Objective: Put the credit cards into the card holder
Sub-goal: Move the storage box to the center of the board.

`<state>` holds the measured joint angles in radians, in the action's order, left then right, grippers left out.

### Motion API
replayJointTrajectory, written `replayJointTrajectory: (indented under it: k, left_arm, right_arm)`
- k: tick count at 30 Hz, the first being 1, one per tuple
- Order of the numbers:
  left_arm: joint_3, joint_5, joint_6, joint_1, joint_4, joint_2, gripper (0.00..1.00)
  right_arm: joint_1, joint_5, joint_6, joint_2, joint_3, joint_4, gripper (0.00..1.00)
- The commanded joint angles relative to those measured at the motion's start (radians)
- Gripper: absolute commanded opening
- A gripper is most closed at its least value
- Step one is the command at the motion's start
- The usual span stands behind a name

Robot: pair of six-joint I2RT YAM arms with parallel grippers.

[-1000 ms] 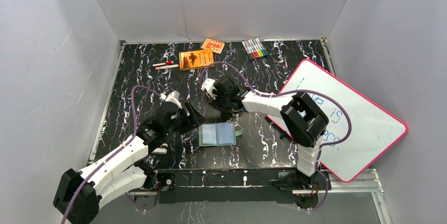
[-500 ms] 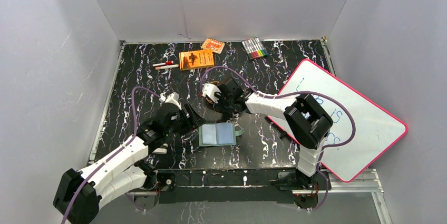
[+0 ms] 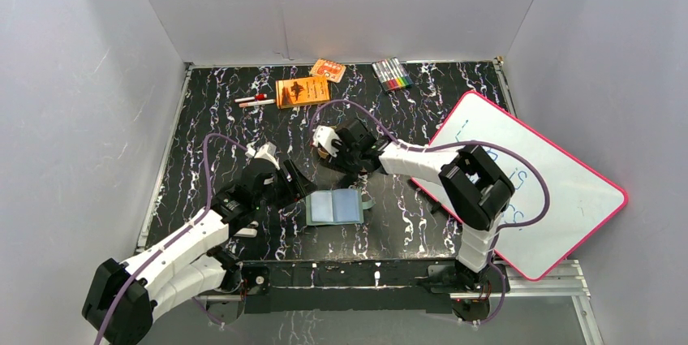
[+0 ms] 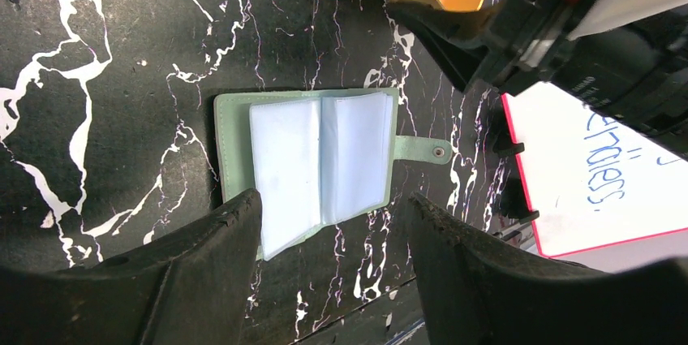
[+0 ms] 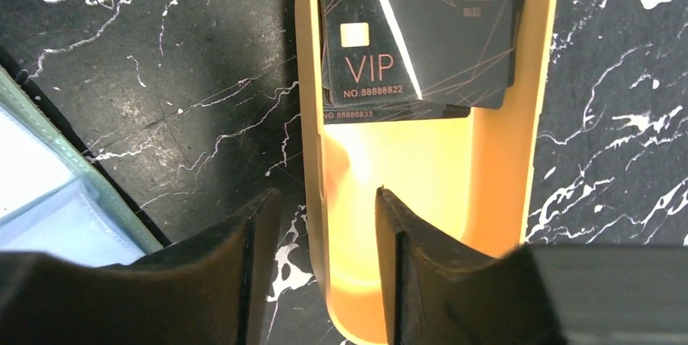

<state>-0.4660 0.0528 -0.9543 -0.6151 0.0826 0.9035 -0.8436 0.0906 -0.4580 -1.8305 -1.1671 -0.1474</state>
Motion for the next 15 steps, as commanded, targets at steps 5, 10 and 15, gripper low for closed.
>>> replayJointTrajectory:
  k: [5,10,15]
  left_arm:
    - [0.003,-0.008,0.010,0.005,0.021,-0.036,0.64]
    - [-0.004,-0.023,0.017,0.005,0.028,-0.031,0.64]
    - [-0.032,-0.003,0.053,0.005,0.007,-0.022,0.64]
  right_arm:
    - [0.011,-0.031,0.268,0.216,-0.072,0.059,0.78]
    - [0.032,0.031,0.697,0.214,-0.139,0.021,0.75]
    - [0.046,0.062,1.090,0.149,-0.150,-0.032,0.71]
